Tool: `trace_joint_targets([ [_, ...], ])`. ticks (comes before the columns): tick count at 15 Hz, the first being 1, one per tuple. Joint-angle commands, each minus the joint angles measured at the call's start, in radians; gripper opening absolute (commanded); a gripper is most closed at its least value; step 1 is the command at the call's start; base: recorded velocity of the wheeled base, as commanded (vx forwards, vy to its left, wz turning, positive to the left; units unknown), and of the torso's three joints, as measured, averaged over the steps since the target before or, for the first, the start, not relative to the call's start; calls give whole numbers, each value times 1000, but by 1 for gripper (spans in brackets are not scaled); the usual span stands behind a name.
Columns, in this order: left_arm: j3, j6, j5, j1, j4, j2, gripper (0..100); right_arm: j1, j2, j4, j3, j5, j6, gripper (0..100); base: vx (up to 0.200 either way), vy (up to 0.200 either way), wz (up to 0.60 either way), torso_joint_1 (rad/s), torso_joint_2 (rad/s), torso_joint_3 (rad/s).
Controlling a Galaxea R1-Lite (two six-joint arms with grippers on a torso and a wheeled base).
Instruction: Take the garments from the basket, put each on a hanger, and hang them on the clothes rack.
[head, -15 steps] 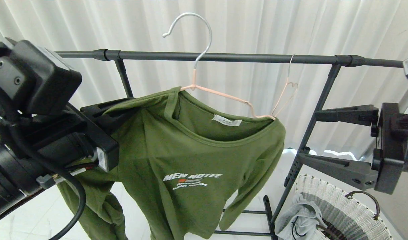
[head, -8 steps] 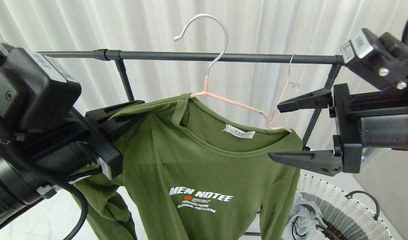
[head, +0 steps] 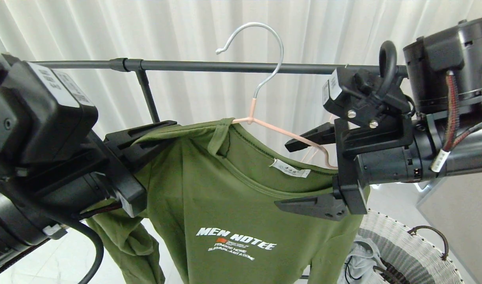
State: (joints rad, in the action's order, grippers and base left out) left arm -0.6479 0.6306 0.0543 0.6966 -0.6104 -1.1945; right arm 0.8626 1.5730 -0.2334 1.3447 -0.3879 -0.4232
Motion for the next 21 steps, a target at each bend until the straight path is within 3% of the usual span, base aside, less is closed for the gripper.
trace_joint_targets([
  [1,-1,0,1,0,-2,-1,0,4,27,0,2,0,0,100,0,0,0,0,0,0],
  [9,-1,0,1,0,0,-2,0,-10,28,3,7,0,4,100,0,0,0,0,0,0],
  [10,-1,0,-1,0,0,-2,0,-13,30,5,7,1,4,0,0,0,0,0,0,0],
  [18,-1,1,1,0,0,-1,0,-30,28,13,17,11,0,0,0,0,0,0,0,0],
  [19,2,3,1,0,0,-2,100,-30,28,11,28,11,0,0,0,0,0,0,0,0],
  [21,5,6,1,0,0,1,100,-28,27,11,39,11,-8,0,0,0,0,0,0,0],
])
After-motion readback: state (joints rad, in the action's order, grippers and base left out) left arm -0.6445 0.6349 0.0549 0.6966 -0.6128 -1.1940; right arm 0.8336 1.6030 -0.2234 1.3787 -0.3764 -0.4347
